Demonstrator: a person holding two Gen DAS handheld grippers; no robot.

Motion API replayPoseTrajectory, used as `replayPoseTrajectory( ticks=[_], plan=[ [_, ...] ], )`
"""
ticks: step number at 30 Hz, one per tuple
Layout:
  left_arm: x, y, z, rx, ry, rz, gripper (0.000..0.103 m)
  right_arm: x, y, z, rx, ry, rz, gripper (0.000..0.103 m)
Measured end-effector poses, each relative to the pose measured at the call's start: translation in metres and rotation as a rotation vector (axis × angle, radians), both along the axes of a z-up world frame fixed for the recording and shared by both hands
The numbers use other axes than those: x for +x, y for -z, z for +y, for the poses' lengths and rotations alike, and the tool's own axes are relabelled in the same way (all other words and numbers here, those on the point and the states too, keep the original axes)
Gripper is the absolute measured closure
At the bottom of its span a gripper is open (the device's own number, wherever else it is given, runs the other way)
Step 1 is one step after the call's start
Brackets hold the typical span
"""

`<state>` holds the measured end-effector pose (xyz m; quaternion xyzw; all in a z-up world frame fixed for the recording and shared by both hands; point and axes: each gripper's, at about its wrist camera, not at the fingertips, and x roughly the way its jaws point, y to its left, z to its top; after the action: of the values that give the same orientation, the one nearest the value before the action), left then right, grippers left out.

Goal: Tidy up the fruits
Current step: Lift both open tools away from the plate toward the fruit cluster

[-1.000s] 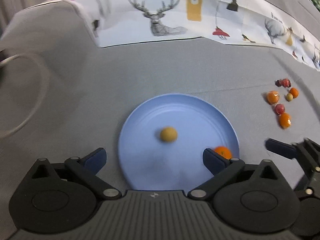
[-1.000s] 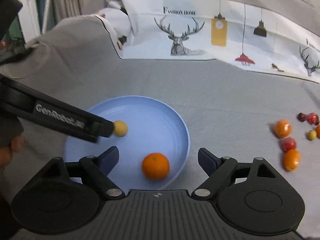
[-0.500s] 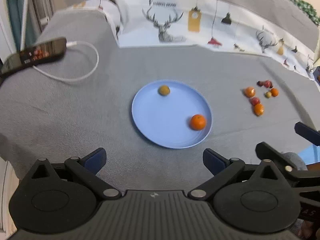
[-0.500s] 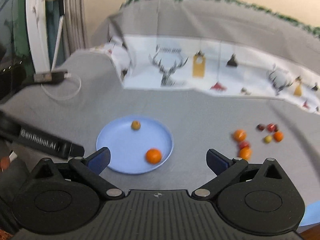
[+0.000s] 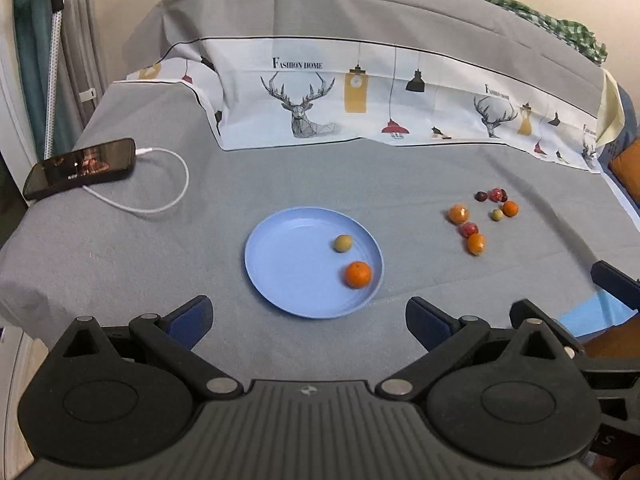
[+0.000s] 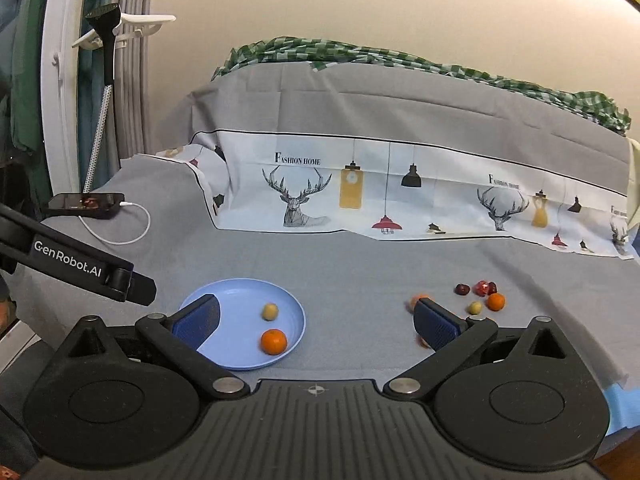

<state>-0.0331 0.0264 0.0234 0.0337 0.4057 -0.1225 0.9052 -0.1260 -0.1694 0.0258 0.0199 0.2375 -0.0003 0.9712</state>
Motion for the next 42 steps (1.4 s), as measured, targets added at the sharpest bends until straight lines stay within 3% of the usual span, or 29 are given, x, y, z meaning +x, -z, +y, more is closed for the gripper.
replayPoseTrajectory(
  ticks=[10, 18, 25, 42],
  plan=[
    [-0.02, -0.008, 0.009, -0.016, -0.02, -0.026, 0.0, -0.017, -0.005, 0.004, 0.007, -0.017, -0.043, 0.001],
    [-0.015, -0.001, 0.008, 0.021, -0.039, 0.002, 0.0, -0.008, 0.008, -0.002, 0.056, -0.018, 0.008, 0.001],
    [0.001, 0.01, -0.01, 0.063, -0.012, 0.039, 0.0, 0.002, 0.022, -0.02, 0.102, 0.032, 0.044, 0.001],
    [0.064, 0.03, -0.085, 0.074, 0.073, 0.111, 0.0, 0.025, 0.047, -0.08, 0.179, 0.154, 0.113, 0.001]
  ],
)
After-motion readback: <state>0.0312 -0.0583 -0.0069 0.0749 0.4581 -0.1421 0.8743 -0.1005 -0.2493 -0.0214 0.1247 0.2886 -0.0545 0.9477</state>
